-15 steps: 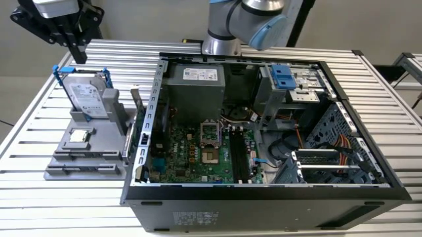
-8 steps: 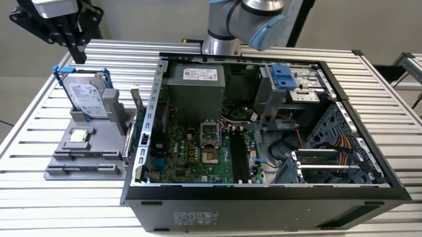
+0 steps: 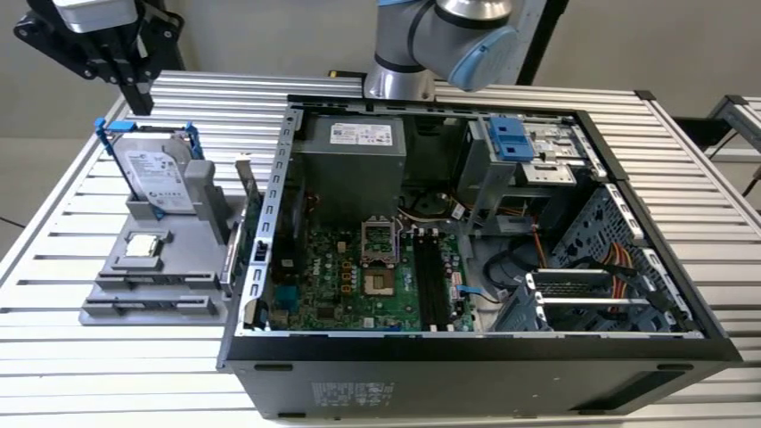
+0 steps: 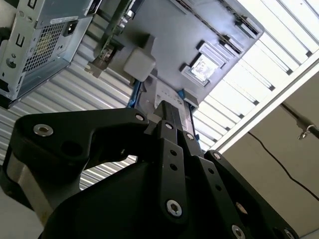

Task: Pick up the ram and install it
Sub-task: 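Reach for the ram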

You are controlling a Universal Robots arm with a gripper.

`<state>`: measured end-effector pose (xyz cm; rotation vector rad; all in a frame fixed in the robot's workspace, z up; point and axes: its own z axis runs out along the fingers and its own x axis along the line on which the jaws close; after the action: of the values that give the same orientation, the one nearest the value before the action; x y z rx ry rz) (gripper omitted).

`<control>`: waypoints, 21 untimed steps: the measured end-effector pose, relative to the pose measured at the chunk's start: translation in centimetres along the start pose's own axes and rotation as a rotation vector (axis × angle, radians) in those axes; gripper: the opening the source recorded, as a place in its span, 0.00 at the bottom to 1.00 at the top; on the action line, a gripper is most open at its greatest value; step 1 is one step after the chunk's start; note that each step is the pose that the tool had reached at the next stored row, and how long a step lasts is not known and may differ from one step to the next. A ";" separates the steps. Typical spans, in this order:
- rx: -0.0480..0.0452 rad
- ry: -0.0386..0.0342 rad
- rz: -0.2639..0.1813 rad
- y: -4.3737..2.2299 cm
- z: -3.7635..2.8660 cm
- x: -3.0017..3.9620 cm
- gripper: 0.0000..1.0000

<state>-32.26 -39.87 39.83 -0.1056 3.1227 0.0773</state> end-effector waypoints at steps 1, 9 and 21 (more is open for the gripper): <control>-0.0001 0.0001 0.000 0.00 0.01 0.07 0.00; -0.0001 0.0004 0.000 0.04 0.00 0.64 0.00; -0.0002 0.0020 0.000 -0.29 0.04 0.75 0.00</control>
<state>-32.98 -40.21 39.76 -0.1057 3.1247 0.0775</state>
